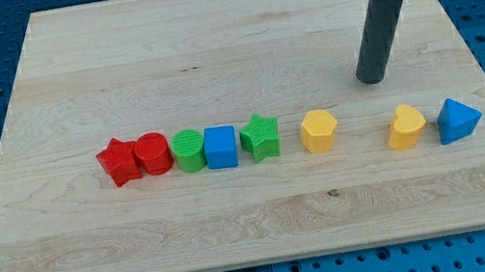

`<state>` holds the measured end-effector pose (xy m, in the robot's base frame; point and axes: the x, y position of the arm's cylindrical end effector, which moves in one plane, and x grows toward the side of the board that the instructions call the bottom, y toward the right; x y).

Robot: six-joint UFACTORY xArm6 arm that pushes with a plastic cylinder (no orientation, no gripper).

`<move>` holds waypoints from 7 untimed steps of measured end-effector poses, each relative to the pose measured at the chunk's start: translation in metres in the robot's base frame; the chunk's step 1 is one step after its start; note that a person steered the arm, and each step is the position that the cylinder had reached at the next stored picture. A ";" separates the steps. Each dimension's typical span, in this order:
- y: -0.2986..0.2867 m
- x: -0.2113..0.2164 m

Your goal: Point at the blue triangle

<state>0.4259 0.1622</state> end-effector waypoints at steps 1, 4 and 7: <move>0.000 0.001; -0.042 0.016; -0.118 0.009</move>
<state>0.4344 0.0445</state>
